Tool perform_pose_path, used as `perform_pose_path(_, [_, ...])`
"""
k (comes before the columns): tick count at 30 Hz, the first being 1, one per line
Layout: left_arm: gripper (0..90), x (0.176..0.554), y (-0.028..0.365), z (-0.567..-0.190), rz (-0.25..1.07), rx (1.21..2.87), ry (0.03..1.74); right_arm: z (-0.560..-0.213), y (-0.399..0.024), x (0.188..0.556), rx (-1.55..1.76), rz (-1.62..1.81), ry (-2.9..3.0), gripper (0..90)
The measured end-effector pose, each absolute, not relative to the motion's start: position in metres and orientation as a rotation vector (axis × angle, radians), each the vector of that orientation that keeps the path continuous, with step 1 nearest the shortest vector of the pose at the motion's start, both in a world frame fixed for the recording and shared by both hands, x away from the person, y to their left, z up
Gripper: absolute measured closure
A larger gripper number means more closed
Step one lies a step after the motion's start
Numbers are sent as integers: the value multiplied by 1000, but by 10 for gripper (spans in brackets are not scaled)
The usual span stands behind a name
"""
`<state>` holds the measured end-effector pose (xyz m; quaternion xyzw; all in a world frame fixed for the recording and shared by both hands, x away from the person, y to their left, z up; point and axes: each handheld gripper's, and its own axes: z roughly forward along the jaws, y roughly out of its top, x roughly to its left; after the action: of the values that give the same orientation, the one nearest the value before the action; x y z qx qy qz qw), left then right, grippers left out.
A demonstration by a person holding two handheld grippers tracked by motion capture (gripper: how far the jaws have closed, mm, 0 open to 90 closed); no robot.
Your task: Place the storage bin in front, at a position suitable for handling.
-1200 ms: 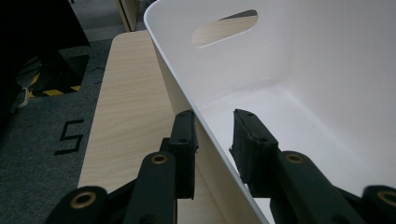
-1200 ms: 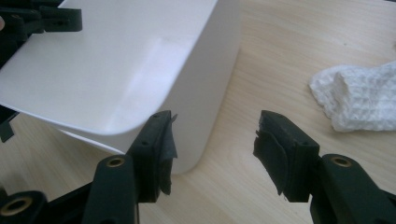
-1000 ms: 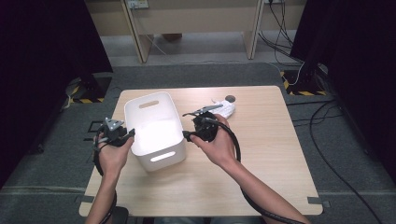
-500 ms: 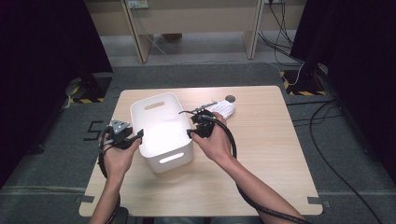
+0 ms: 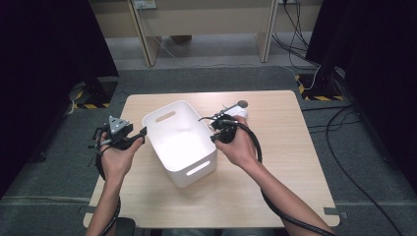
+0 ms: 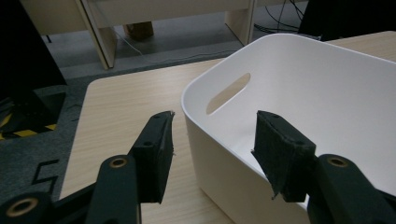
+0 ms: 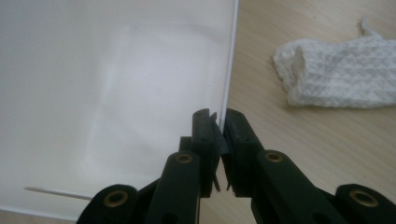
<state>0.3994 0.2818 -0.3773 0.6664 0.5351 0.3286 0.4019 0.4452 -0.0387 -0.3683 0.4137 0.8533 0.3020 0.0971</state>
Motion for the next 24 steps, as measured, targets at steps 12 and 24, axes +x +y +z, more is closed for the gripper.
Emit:
perform_pose_path(12, [461, 433, 261, -383, 675, 1785, 1280, -359, -97, 430, 1387, 879, 2411, 651])
perform_pose_path(24, [533, 460, 253, -400, 676, 1925, 1282, -367, -93, 426, 1455, 874, 2424, 659])
